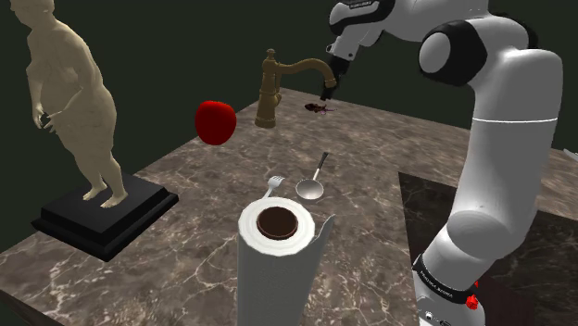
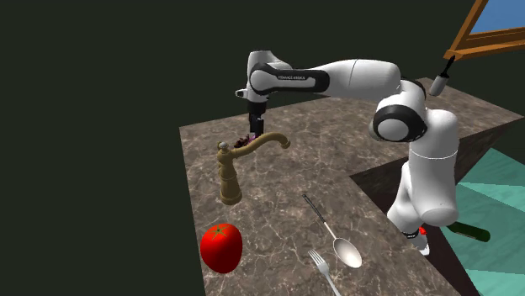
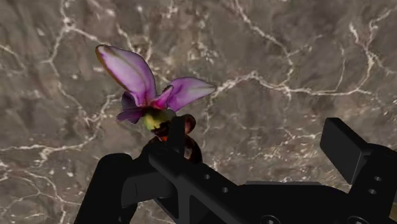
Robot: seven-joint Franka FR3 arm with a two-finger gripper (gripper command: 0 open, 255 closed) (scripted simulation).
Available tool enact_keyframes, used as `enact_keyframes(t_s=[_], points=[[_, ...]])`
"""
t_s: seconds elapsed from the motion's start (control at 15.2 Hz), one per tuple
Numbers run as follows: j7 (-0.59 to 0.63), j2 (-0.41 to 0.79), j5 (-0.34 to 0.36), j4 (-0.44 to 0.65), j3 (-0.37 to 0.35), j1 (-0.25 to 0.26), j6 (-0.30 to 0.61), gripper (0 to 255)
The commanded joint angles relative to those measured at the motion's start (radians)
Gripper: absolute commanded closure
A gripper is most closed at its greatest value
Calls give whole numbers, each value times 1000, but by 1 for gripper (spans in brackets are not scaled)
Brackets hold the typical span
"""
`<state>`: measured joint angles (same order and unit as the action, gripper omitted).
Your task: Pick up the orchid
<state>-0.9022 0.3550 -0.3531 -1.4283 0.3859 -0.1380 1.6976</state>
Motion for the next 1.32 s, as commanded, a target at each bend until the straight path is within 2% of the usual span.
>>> enact_keyframes(t_s=[0.0, 0.2, 0.26, 0.73, 0.86, 0.92, 1.25], points=[[-26, 108, -49, 130, -9, -41, -37, 0], [-38, 288, -111, 386, -35, -121, -125, 0], [-37, 300, -113, 405, -39, -128, -132, 0], [-69, 289, -114, 284, -38, -107, -29, 0], [-69, 289, -114, 284, -38, -107, -29, 0], [-69, 289, -114, 283, -39, -106, -27, 255], [-68, 288, -114, 283, -39, -106, -28, 255]])
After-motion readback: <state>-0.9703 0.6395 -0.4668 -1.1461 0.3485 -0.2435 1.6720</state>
